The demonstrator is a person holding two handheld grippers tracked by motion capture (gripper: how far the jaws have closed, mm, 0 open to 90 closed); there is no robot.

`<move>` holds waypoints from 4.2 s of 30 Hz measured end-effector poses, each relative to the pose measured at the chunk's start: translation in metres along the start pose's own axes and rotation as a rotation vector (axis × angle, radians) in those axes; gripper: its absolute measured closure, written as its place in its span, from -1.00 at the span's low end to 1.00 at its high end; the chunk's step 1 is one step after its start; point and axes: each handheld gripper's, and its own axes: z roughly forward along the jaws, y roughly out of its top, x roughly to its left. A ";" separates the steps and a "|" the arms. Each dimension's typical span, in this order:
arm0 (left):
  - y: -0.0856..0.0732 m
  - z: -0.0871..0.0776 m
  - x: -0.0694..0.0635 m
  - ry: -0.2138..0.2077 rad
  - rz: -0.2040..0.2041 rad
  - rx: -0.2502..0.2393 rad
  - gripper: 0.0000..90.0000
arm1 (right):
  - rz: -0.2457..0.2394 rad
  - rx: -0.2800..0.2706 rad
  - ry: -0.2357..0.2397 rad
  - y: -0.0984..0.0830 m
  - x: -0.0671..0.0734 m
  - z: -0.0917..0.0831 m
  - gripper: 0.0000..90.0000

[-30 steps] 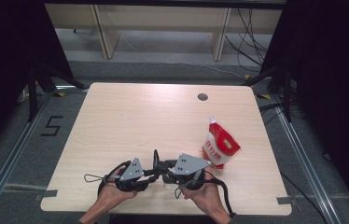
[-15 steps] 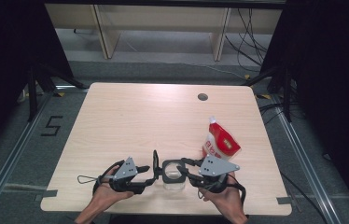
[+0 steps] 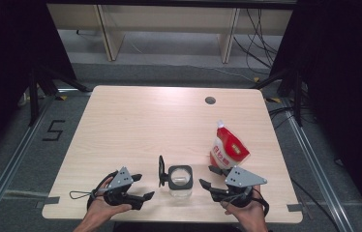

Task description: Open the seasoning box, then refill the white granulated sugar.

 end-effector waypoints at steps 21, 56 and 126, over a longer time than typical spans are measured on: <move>-0.004 -0.007 -0.004 0.000 -0.017 0.026 -0.67 | 0.114 0.017 -0.082 -0.032 -0.003 -0.028 -0.39; -0.004 -0.005 -0.006 0.009 -0.038 0.009 -0.66 | 0.226 0.065 -0.235 -0.055 -0.035 -0.044 -0.53; -0.005 -0.005 -0.009 0.011 -0.014 0.007 -0.66 | 0.240 -0.093 -0.259 -0.059 -0.079 0.040 -0.49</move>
